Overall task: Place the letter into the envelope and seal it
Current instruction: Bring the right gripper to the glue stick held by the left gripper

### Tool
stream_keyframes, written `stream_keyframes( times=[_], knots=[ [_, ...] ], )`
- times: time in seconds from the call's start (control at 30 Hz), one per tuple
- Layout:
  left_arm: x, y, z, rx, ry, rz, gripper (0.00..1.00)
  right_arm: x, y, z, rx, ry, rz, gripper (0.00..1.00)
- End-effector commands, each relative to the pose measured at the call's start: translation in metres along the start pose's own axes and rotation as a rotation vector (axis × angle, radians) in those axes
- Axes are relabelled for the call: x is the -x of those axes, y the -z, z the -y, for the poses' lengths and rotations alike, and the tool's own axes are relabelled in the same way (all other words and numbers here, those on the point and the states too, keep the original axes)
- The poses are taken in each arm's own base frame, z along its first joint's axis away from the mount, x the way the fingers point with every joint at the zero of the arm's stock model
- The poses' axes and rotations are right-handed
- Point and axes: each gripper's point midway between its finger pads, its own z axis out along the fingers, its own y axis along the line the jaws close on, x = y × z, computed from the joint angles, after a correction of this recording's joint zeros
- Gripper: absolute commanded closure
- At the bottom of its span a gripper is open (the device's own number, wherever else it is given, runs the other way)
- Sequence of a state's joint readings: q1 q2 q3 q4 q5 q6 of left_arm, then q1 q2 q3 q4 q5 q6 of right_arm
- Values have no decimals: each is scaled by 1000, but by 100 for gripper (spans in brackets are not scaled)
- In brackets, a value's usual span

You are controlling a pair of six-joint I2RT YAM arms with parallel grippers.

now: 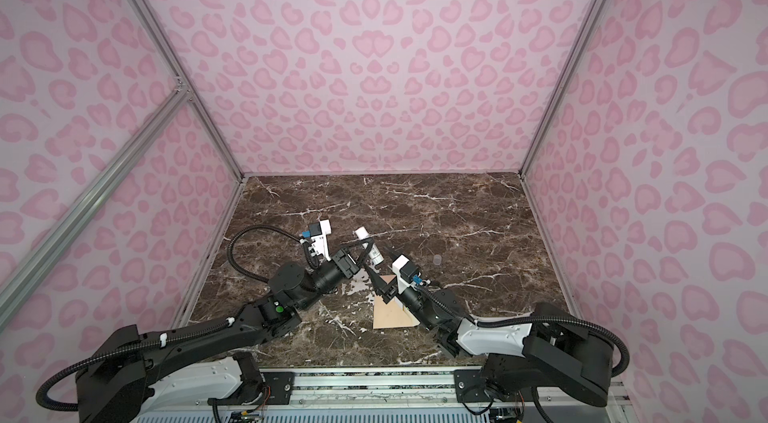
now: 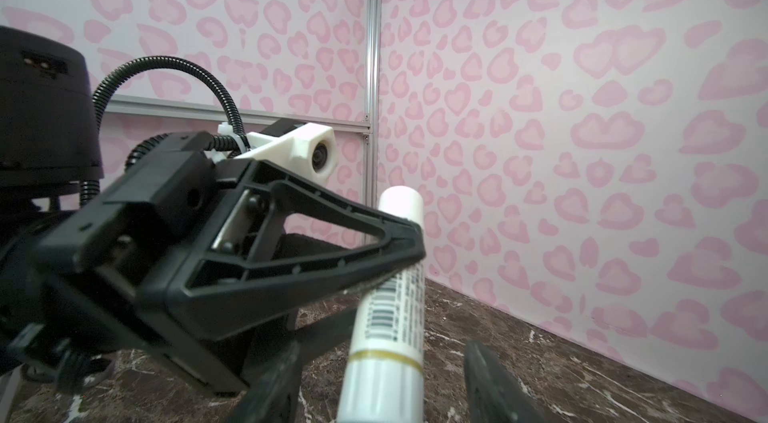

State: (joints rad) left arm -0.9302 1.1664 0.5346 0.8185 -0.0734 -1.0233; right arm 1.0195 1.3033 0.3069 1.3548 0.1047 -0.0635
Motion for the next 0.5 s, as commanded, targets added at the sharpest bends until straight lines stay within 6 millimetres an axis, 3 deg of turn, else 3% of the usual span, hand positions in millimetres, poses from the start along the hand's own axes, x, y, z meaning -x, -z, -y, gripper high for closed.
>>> stream_keyframes(
  times=[0.0,0.47],
  knots=[
    [3,-4,15,-73,32,6,94,6,-3,-1,1,-10,28,40],
    [-6,-9,16,-97,69,-31,94,14,-13,24,-126,-1,80,61]
  ],
)
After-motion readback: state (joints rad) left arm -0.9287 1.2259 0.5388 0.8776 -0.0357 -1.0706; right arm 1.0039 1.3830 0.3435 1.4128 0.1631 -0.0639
